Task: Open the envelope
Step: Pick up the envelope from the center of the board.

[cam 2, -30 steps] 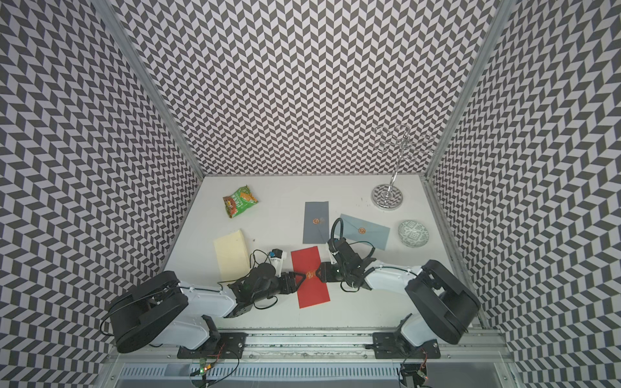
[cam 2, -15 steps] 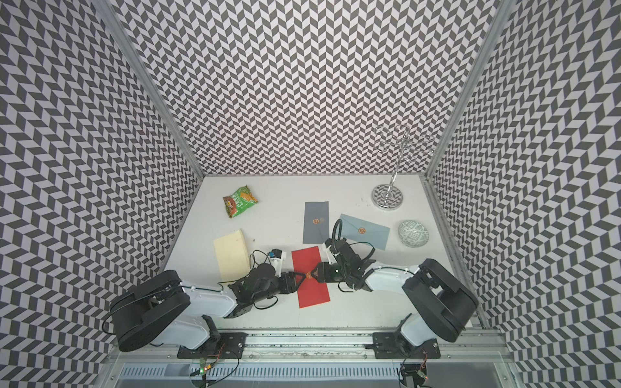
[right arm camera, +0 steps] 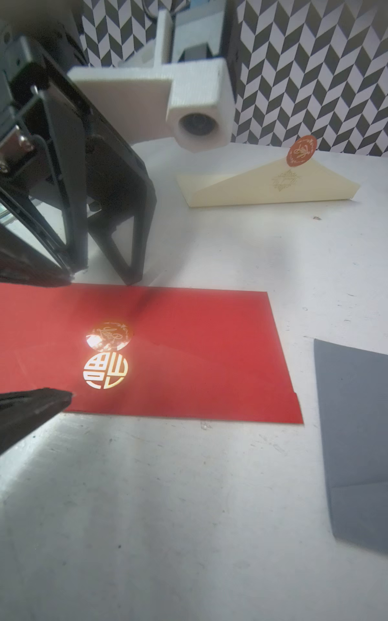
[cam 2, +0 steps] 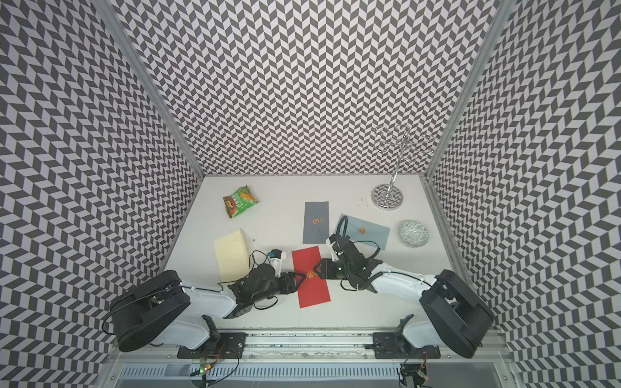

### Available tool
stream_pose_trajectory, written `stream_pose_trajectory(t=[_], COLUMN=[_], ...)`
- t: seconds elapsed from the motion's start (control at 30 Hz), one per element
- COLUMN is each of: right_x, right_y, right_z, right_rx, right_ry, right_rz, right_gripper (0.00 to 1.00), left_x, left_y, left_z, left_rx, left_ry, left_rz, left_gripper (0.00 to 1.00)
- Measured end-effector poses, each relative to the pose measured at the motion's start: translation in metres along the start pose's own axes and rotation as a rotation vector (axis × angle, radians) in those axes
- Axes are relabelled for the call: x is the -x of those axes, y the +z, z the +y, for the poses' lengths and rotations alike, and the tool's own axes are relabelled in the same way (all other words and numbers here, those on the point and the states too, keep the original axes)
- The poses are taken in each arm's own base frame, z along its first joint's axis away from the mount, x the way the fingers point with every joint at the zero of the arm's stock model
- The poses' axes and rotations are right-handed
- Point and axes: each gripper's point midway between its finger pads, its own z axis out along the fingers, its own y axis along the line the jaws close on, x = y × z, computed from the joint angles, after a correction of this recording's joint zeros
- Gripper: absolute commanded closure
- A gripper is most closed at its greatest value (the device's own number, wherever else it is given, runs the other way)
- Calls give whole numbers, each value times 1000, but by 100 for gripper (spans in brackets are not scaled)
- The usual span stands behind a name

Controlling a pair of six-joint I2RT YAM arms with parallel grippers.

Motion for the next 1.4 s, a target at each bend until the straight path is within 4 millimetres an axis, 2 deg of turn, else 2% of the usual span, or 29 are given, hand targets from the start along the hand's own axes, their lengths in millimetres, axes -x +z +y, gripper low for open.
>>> stream_pose_trajectory(t=[0.17, 0.4, 0.6, 0.83, 1.07, 1.4], right_x=[-2, -28, -37, -49, -61, -73], right_y=[-2, -23, -33, -33, -30, -21], right_z=[-4, -20, -11, 1, -10, -25], right_rx=[2, 33, 106, 135, 106, 47], right_ry=[41, 109, 106, 72, 84, 99], right_rz=[-24, -59, -71, -41, -11, 46], right_gripper=[52, 52, 51, 51, 51, 51], left_x=[-1, -2, 2, 3, -5, -31], left_y=[0, -3, -12, -27, -28, -15], left_z=[-1, -5, -16, -23, -25, -15], left_rx=[-3, -24, -67, -112, -122, -72], left_ry=[10, 25, 42, 49, 59, 74], left_rz=[4, 16, 0, -26, -3, 88], left_gripper=[39, 38, 37, 37, 39, 39])
